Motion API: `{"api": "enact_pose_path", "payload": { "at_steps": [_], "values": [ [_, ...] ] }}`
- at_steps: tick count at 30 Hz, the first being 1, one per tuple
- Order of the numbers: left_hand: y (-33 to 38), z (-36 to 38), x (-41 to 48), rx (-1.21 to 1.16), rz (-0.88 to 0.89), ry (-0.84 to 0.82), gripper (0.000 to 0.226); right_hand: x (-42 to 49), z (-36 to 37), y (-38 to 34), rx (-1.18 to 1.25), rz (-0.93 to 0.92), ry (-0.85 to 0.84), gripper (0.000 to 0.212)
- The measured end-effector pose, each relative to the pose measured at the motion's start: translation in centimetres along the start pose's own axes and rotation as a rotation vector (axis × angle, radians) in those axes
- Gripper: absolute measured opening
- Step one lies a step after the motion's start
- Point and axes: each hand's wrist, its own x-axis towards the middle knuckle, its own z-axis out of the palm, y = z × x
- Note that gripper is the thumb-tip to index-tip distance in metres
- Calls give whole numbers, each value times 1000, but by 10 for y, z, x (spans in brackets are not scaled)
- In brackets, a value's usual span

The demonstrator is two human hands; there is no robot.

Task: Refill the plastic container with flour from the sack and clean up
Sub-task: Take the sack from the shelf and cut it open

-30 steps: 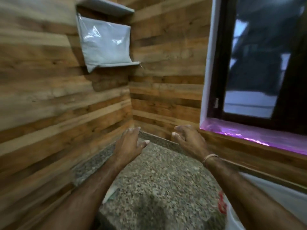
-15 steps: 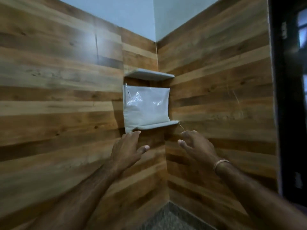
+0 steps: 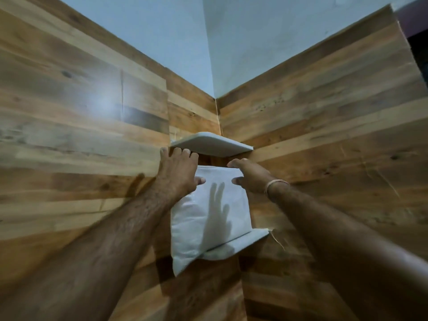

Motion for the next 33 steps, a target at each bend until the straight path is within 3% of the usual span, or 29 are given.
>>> {"api": "enact_pose_path", "payload": {
  "at_steps": [3,8,16,23,28,33],
  "values": [
    [-14,13,17,-95,5,-38,40,38,12,-8,-93,-66,-68,67],
    [-37,27,20,-330,3,95,18,76,24,-14,-244,-89,-158,64],
    [-36,39,9,-492,22,217,24,61,18,6,-337,22,-176,38],
    [-23,11,5,-498,41,317,25,19,-28,28,-372,9,-14,10],
    [2,-29,-4,-549,41,351,23,-27,-91,32,-424,17,21,25],
    [63,-76,-36,-637,52,288,25,-109,-155,62,-474,80,-58,36]
  ]
}}
